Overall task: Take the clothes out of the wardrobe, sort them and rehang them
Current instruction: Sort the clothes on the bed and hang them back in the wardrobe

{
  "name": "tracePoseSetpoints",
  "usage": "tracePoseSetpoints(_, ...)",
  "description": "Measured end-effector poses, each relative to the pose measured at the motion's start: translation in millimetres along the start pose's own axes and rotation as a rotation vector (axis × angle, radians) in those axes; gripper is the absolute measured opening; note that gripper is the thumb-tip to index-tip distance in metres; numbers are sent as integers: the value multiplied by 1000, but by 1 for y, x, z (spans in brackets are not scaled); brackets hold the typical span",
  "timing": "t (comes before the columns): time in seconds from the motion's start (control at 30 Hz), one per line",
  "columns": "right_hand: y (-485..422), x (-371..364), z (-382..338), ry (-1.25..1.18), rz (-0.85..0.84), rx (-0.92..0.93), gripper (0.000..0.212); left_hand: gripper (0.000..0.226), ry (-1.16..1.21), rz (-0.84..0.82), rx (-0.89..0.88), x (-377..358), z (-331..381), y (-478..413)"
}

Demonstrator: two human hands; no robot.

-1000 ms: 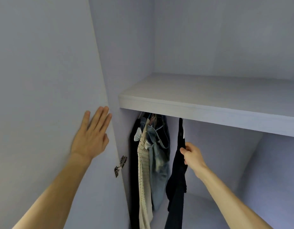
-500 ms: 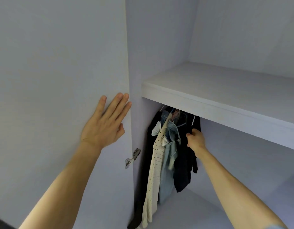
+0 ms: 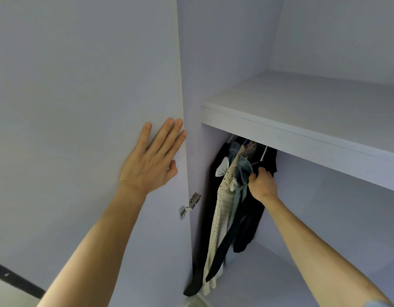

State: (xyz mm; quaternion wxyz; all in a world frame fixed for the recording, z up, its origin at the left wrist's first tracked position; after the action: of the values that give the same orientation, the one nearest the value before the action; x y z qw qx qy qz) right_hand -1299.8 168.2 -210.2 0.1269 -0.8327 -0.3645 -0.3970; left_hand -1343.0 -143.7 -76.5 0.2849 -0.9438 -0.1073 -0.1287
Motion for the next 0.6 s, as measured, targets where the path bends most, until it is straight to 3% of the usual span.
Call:
tracePoseSetpoints(0.2,55,12,12,1,-138,52,62,72,154,-97,22,11,-2,5)
tracePoseSetpoints(0.37,137,20,11,-45,-238,191,54,70,459,-172,160,35,22,57)
tracePoseSetpoints(0.6,283,-20,-7,-36,-457,548,35,61,819,-668,549,102,88,254)
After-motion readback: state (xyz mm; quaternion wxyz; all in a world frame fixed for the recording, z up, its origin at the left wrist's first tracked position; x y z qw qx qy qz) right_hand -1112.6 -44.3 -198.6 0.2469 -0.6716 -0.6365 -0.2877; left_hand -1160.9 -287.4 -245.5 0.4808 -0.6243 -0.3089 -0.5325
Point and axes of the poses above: each hand's wrist, its own y-axis away from the middle knuckle, its own x-axis out of the back of the hand, z = x × y, the point moved 4 cm from there along -y, towards the middle knuckle, and after that the axes turned 7 degrees about -x, right-handed, at the moved point
